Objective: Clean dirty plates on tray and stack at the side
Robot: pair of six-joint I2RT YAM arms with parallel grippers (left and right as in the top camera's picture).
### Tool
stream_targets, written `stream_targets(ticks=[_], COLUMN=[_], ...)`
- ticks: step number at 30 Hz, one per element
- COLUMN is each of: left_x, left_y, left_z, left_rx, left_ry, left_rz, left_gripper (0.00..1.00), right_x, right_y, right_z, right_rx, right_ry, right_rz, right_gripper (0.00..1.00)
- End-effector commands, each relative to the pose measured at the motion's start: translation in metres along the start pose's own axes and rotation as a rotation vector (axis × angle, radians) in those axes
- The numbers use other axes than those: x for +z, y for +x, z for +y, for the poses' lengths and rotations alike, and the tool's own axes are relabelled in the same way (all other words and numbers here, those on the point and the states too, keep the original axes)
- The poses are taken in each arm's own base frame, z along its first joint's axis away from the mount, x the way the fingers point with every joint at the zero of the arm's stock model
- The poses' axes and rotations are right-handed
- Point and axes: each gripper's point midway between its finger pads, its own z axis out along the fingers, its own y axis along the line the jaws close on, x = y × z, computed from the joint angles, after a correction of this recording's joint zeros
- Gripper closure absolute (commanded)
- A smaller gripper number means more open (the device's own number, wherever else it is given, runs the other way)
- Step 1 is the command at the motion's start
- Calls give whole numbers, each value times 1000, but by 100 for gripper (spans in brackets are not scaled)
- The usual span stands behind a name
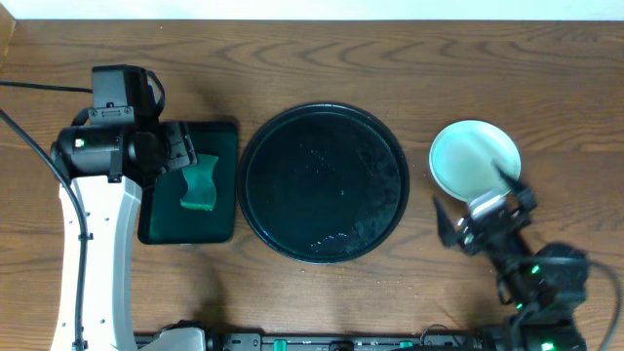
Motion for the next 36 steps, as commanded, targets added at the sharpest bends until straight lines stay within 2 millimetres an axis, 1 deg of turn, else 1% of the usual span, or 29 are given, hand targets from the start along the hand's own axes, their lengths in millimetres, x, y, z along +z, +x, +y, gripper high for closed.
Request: stream_targets(ticks=[1,2,5,6,9,11,14,36], left_x=[-2,-2,-2,-2,-2,-2,-2,-2], left_y=[-1,-1,-1,-1,-1,-1,-1,-1], left_z=[2,2,2,2,2,2,2,2], left_rx=[-8,-8,-8,-8,-8,-8,-8,-8], left_ry=[-8,-8,-8,-8,-8,-8,-8,-8], left_rz=[-5,-5,-5,-5,-5,-5,-5,-5], left_gripper=[27,27,27,27,27,27,27,27], right_x=[-2,-3,-4,-4,-3,-4,-6,-6], right_y=[33,40,48,52,58,56,54,54], right_z=[29,35,40,42,45,42,35,35], right_rx=[-65,-78,-97,-100,-118,-162,-176,-174], right_ry=[-52,-55,-44,-40,-35,-16,25,23], right_rz=[-50,-70,-106,-111,-113,-119,-124,-123], right_gripper=[1,1,1,1,1,1,1,1])
